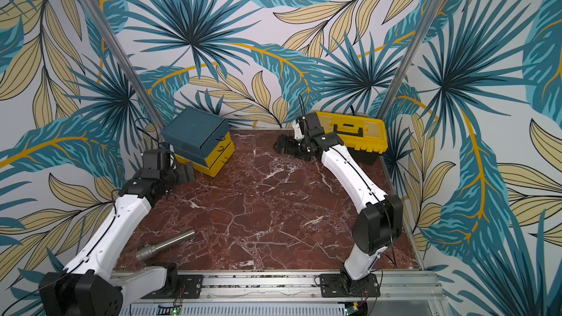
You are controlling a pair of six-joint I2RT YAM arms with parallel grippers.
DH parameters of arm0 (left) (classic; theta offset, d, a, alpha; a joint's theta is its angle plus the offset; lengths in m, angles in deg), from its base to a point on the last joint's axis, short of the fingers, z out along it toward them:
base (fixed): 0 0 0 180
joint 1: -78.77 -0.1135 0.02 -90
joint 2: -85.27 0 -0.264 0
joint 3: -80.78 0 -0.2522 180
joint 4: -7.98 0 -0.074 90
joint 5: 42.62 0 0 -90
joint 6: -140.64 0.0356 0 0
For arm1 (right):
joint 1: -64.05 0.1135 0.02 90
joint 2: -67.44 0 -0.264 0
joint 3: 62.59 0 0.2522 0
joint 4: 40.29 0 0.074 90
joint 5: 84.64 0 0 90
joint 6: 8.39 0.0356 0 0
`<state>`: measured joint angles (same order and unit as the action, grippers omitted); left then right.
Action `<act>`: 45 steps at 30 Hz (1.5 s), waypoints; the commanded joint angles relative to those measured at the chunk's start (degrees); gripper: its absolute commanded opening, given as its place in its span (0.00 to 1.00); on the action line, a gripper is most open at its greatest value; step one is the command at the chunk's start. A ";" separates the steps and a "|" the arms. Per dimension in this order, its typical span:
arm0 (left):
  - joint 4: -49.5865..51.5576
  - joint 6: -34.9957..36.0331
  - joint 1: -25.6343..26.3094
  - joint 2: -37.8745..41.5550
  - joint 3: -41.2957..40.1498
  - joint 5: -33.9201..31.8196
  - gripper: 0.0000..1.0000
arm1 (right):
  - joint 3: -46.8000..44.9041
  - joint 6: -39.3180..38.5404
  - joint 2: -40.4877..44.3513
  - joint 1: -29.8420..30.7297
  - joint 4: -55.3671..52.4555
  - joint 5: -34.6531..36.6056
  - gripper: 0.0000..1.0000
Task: Place the fruit knives into the drawer by color
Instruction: Close the drawer of the storage box, then reset both arms
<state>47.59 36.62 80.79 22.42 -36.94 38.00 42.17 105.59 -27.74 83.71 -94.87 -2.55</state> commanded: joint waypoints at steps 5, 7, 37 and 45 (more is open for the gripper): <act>-36.57 2.33 -0.44 -0.14 -18.67 -5.45 1.00 | -31.02 -22.30 15.91 -4.04 25.48 37.11 1.00; -42.43 2.86 -0.38 -2.89 -20.83 -5.07 1.00 | -37.61 -21.19 16.64 -7.05 33.14 35.11 1.00; -84.57 12.63 -1.14 -27.63 -28.12 -3.60 1.00 | -67.86 -21.06 9.22 -19.92 89.79 14.08 1.00; -84.12 12.66 -1.06 -27.44 -28.00 -3.53 1.00 | -67.89 -20.99 9.22 -19.92 89.77 14.08 1.00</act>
<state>-35.51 48.73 80.15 -4.75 -65.80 33.73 -25.15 84.17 -19.04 63.73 -6.35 12.12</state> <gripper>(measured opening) 0.997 0.995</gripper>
